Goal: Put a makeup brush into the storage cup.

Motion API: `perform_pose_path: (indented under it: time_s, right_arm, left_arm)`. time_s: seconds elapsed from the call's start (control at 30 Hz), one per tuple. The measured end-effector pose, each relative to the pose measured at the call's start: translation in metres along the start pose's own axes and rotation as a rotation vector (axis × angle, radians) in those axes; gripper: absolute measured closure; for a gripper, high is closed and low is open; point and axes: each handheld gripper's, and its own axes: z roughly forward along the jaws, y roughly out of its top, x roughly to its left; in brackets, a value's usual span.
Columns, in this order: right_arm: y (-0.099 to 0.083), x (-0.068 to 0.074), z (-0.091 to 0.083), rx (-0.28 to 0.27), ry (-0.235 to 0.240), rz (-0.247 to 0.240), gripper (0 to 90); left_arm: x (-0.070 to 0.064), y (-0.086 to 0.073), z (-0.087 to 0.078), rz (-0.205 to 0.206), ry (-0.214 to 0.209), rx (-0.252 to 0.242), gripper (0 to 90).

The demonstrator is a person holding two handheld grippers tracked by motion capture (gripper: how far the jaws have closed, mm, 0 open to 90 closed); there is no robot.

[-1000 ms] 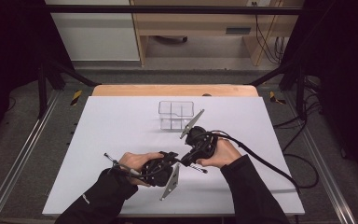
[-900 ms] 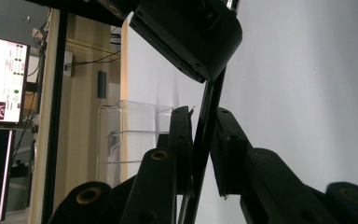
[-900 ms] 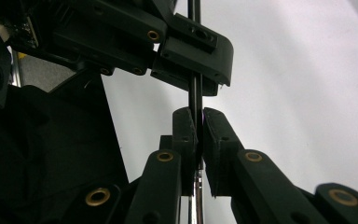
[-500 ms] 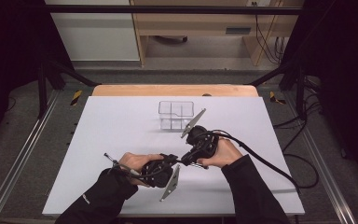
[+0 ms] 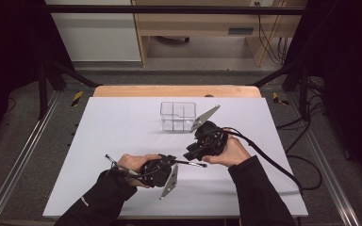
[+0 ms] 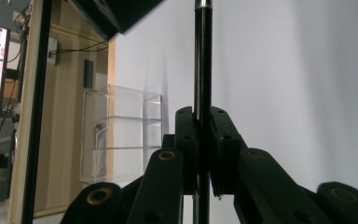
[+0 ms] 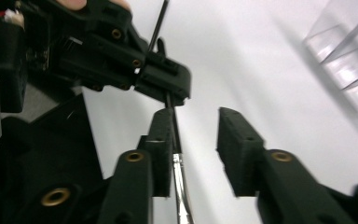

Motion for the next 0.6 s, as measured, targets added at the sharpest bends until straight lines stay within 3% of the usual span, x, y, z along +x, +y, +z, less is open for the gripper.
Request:
perform_pose_path:
  time_s: [0.2,0.6]
  right_arm:
    - [-0.005,-0.004,-0.008,-0.08,-0.061,0.022,47.6]
    - [-0.019,-0.012,-0.021,-0.231,-0.163,0.072,30.0]
  left_arm:
    - [0.001,-0.006,-0.002,-0.045,-0.004,0.007,82.9]
    - [0.0,-0.014,-0.001,-0.126,-0.026,0.032,82.9]
